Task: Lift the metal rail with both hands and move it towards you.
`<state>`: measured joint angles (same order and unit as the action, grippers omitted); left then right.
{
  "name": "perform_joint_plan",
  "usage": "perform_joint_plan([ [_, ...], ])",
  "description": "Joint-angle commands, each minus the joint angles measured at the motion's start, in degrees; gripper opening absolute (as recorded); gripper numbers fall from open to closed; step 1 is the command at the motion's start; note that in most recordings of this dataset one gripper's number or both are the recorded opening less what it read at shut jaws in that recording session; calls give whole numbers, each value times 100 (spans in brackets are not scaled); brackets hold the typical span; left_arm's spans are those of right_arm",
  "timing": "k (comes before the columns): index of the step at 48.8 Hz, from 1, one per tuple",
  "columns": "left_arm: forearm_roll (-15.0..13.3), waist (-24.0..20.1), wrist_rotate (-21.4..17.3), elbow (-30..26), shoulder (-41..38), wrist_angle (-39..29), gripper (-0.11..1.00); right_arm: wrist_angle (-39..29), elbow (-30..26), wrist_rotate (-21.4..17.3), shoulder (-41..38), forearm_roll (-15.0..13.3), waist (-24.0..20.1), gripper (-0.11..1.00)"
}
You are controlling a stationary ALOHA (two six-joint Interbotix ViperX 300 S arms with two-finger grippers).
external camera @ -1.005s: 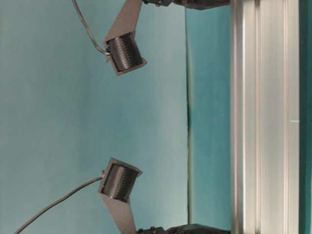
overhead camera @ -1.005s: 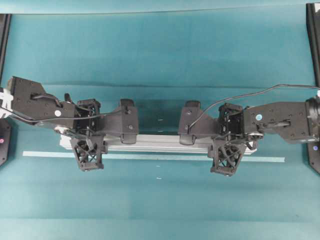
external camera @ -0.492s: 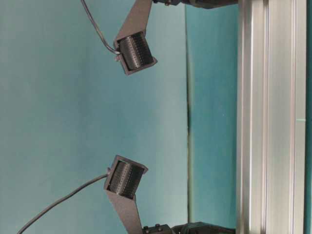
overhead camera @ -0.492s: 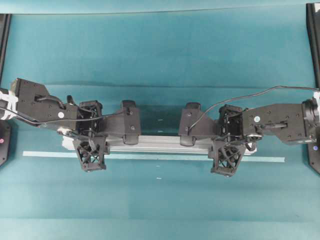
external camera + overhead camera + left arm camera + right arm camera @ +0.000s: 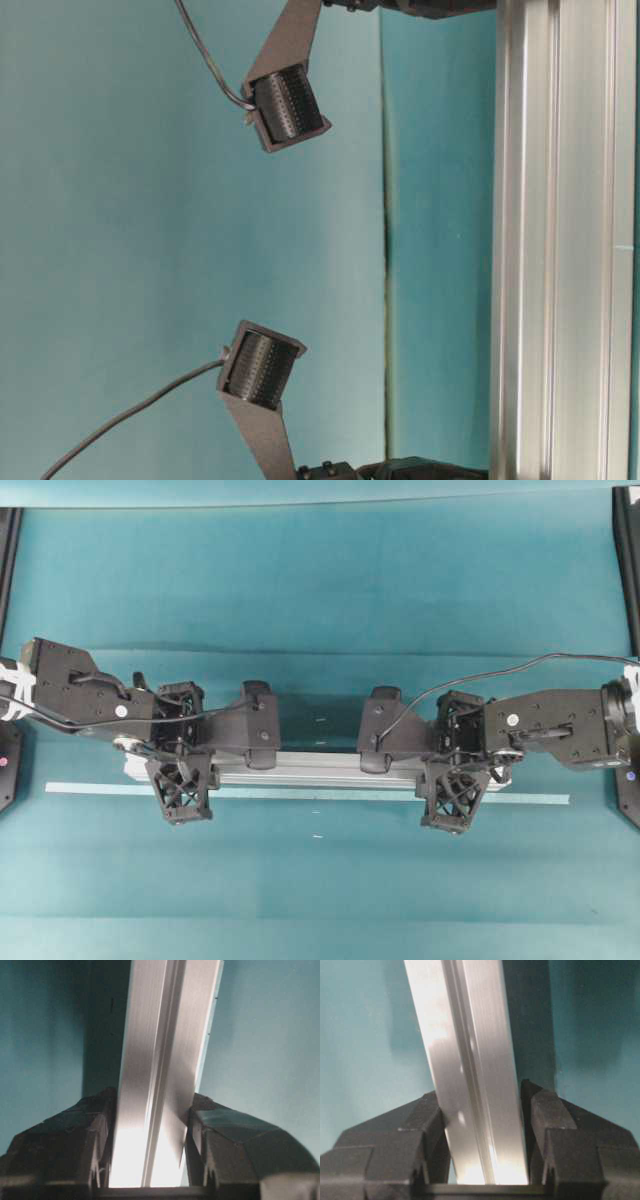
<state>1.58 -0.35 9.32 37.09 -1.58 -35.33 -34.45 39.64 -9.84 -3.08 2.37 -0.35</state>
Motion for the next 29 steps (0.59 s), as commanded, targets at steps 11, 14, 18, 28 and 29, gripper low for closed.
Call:
perform_joint_plan([
  [11, -35, -44, 650, 114, 35, 334, 29, 255, -53, -105, -105, 26, 79, 40],
  [14, -35, -44, 686, 132, 44, 413, 29, 264, -53, -105, -123, 26, 79, 40],
  [18, -35, -44, 747, 158, 35, 527, 29, 264, -26, -105, -158, 26, 79, 40],
  [28, -35, -44, 694, 158, -26, 738, 29, 255, 18, -114, -158, 26, 79, 40],
  [29, -35, -44, 677, 158, -26, 773, 29, 264, 26, -114, -158, 26, 79, 40],
])
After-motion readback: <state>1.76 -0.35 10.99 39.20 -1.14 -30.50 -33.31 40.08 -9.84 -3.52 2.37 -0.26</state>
